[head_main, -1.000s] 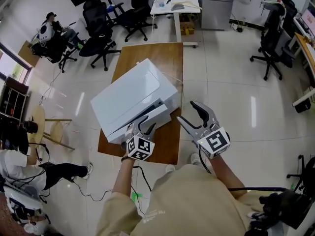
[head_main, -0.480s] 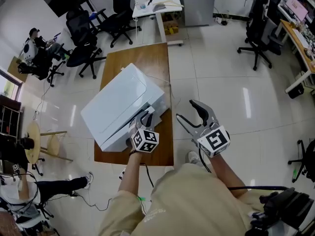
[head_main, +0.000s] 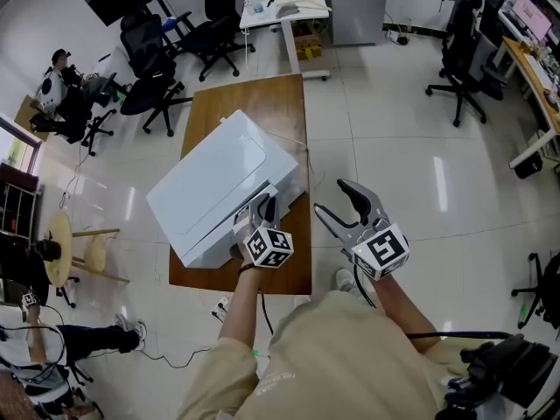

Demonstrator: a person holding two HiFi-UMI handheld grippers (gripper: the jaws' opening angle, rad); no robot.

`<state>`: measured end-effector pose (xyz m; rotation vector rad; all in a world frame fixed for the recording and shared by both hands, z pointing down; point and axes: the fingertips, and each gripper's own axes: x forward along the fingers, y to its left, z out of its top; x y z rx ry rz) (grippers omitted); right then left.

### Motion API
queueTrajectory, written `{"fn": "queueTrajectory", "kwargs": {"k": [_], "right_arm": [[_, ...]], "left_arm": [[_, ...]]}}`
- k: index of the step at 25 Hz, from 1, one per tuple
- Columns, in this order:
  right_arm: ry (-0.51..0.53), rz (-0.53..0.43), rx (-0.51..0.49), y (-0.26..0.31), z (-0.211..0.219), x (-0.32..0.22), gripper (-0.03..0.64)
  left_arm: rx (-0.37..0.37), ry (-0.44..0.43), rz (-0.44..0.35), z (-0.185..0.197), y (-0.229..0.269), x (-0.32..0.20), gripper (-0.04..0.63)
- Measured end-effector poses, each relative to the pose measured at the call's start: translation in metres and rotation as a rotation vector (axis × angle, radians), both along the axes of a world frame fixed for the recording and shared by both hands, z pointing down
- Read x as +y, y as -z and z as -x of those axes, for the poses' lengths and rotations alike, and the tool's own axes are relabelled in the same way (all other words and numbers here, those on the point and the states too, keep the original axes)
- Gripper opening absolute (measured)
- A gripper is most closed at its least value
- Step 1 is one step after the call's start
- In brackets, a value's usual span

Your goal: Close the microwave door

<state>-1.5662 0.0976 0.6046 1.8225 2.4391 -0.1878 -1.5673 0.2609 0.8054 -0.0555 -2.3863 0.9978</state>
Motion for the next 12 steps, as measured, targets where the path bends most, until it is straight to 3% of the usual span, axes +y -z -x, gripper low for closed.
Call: {"fn": "queueTrajectory", "kwargs": {"k": [8, 10, 12], "right_arm": [[0.071, 0.008, 0.006, -0.007, -0.016, 0.026, 0.268], [0.100, 0.012, 0.006, -0.008, -0.027, 0.036, 0.268], [0.132, 0.019, -0.001, -0.003, -0.041, 0.045, 0.268]], "left_arm": [[-0.001, 0.051, 0.003, 0.010, -0.010, 0.012, 0.075], [-0.034, 0.056, -0.047, 0.002, -0.008, 0.011, 0.076], [-0.100, 0.082, -0.164, -0.013, 0.010, 0.010, 0.080]]}}
